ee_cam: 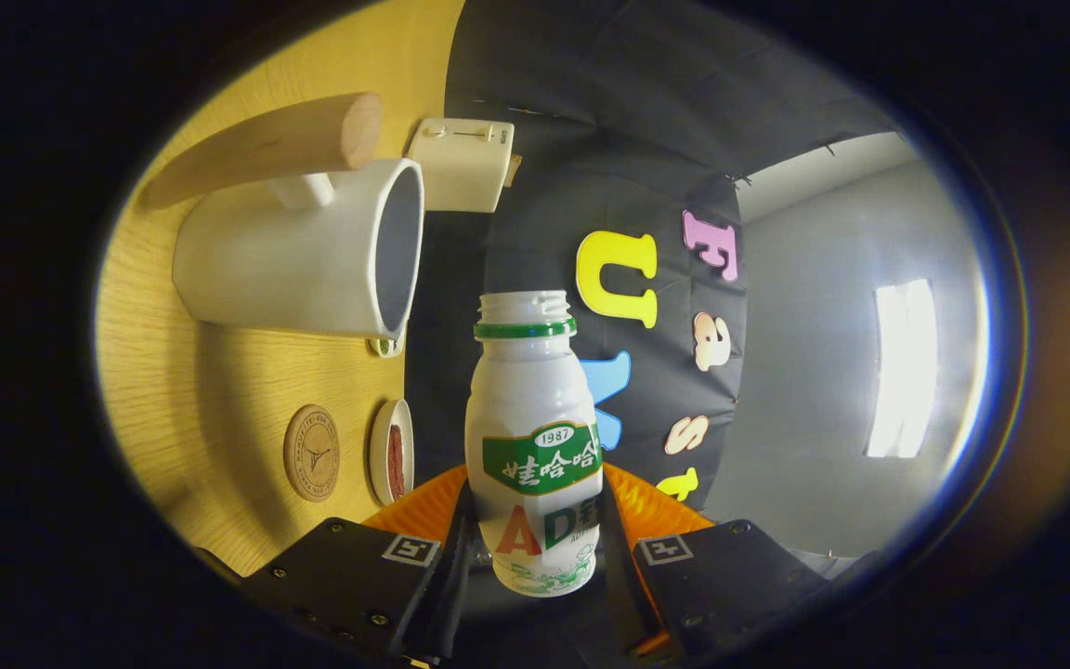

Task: Take the bottle from table, then pour the juice into the cup, finally place the bottle on the coaster

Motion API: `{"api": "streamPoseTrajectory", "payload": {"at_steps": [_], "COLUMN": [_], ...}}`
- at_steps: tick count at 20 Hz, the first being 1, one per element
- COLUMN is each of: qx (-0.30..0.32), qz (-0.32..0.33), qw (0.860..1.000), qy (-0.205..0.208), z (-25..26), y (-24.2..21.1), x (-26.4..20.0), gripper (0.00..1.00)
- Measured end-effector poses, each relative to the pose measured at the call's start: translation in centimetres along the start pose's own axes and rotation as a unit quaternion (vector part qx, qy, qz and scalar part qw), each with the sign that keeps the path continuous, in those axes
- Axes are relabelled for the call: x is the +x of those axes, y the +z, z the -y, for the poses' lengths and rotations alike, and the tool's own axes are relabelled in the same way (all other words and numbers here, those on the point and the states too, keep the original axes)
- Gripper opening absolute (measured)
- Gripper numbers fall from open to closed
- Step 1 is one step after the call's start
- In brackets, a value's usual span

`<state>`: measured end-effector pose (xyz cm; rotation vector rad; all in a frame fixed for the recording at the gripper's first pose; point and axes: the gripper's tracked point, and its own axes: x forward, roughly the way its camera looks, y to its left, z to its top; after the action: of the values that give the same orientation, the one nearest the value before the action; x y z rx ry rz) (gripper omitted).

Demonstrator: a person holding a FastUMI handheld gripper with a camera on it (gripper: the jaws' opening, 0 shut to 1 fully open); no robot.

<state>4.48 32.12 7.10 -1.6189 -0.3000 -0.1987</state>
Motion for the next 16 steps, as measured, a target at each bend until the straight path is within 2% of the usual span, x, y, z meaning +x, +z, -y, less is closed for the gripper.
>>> {"api": "streamPoseTrajectory", "payload": {"at_steps": [16], "qx": [-0.010], "qz": [0.005], "qw": [1.000], "qy": [-0.002], "z": [-0.02], "y": [-0.49], "x": [0.21], "gripper": [0.63]}}
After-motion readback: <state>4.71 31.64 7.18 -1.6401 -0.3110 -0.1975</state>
